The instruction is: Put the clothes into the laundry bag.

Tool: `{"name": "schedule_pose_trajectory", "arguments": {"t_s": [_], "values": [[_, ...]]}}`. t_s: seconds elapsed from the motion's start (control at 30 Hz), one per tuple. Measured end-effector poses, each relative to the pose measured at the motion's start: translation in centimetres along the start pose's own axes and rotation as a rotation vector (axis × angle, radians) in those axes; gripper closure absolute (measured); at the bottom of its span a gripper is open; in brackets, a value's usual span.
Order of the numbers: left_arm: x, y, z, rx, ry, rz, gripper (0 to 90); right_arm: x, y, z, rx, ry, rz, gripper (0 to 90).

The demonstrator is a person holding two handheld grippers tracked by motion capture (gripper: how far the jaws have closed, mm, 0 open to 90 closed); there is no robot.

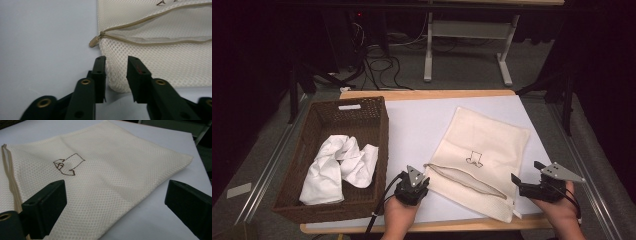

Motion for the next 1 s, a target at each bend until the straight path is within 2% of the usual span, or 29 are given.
{"name": "schedule_pose_trajectory", "arguments": {"t_s": [0.07,0.2,0.33,0.37,0.4,0.47,0.5,0.53,0.57,0.6,0.77,0.83,0.87,0.9,1.0], "values": [[-0.2,0.0,-0.2,-0.006,-0.01,0.018,57.8,0.2,0.1,0.3,-0.013,0.019,0.018,0.4],[-0.4,-0.1,-0.3,-0.004,-0.026,0.037,46.0,0.4,0.3,0.5,-0.013,0.033,0.008,0.4],[-0.6,0.0,-0.5,-0.021,-0.038,0.043,36.3,0.2,0.5,0.3,-0.012,0.018,0.003,0.3],[-0.7,0.0,-0.6,-0.024,-0.046,0.044,36.3,0.1,0.6,0.2,-0.016,0.012,0.007,0.3],[-1.1,0.1,-0.8,-0.028,-0.065,0.038,29.6,0.0,0.8,0.1,-0.019,0.011,0.002,0.3],[-1.3,0.2,-0.8,-0.04,-0.072,0.032,15.1,-0.1,0.9,0.1,-0.02,0.006,-0.001,0.3],[-1.4,0.2,-0.9,-0.043,-0.072,0.027,15.1,-0.1,1.0,0.0,-0.019,0.004,-0.003,0.3],[-1.6,0.3,-0.9,-0.04,-0.069,0.026,5.4,-0.1,1.3,0.0,-0.022,0.006,-0.003,0.3],[-1.8,0.2,-1.0,-0.038,-0.073,0.025,5.4,-0.1,1.3,0.0,-0.022,0.006,-0.003,0.3],[-2.1,0.1,-1.3,-0.025,-0.078,0.035,0.5,-0.1,1.6,0.0,-0.023,0.015,-0.001,0.3],[-3.0,-0.2,-2.1,-0.008,-0.102,0.055,0.1,0.0,2.3,0.0,-0.033,0.023,-0.031,0.3],[-3.5,-0.3,-2.5,-0.006,-0.125,0.05,0.1,0.1,2.5,0.0,-0.033,0.031,-0.053,0.3],[-4.0,-0.2,-3.0,-0.006,-0.144,0.04,0.1,0.4,2.8,0.0,-0.046,0.053,-0.056,0.7],[-4.2,-0.2,-3.2,-0.001,-0.151,0.035,0.1,0.4,2.9,0.0,-0.057,0.056,-0.061,1.8],[-4.5,-0.3,-3.5,0.019,-0.154,0.028,0.1,0.3,3.0,-0.1,-0.051,0.045,-0.084,3.7]]}}
Point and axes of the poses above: each handheld gripper's, and its own axes: z roughly forward along the jaws, x roughly out of its underside, y roughly to its left, the point moved 9 cm from there along z, roughly forward along the jaws, and after that the axes turned 14 degrees about z, right-handed, at the moved point
